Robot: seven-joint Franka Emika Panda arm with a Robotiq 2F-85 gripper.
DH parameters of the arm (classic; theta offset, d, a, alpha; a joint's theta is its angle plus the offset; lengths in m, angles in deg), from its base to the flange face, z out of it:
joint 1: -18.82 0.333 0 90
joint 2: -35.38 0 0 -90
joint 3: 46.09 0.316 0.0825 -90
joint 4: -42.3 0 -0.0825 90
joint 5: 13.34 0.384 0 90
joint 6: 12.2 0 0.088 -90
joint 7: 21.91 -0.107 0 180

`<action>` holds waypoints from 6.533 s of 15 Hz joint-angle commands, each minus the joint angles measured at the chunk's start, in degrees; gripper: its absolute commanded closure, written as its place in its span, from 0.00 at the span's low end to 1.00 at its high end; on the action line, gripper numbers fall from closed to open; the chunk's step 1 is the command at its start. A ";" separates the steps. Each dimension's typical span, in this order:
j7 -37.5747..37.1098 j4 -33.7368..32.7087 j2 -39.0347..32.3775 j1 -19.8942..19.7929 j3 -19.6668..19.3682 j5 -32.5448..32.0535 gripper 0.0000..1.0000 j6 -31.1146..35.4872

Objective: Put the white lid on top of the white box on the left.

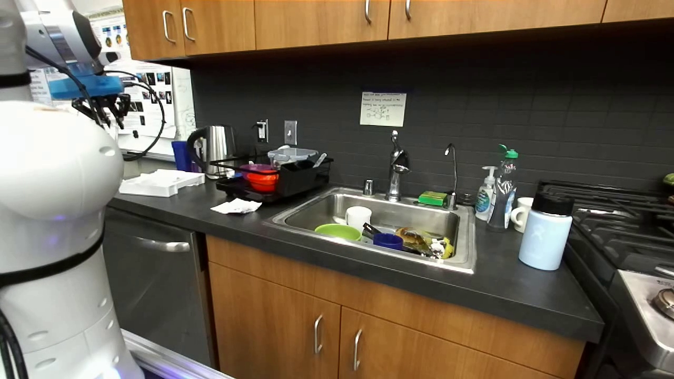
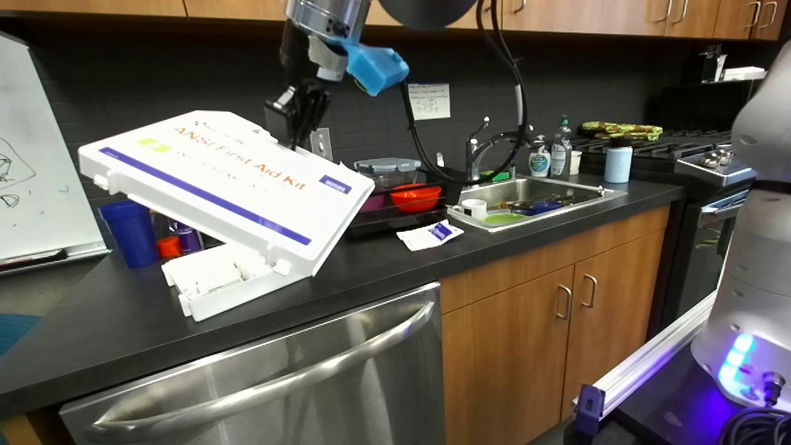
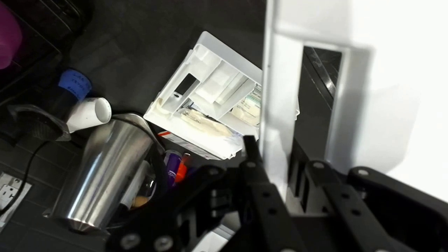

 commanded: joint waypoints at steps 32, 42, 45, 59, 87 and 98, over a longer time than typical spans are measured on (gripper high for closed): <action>-43.86 -42.42 -36.07 42.98 -40.80 -39.86 0.94 -17.46; -36.27 -48.42 -39.86 43.32 -40.82 -31.28 0.94 -30.34; -33.23 -50.27 -39.94 43.84 -41.56 -27.68 0.94 -31.76; -19.88 -59.35 -44.38 41.68 -43.19 -12.45 0.94 -41.83; -16.72 -71.04 -57.23 37.51 -41.84 -3.89 0.94 -43.04; -17.93 -76.39 -62.24 36.71 -40.47 -3.97 0.94 -39.59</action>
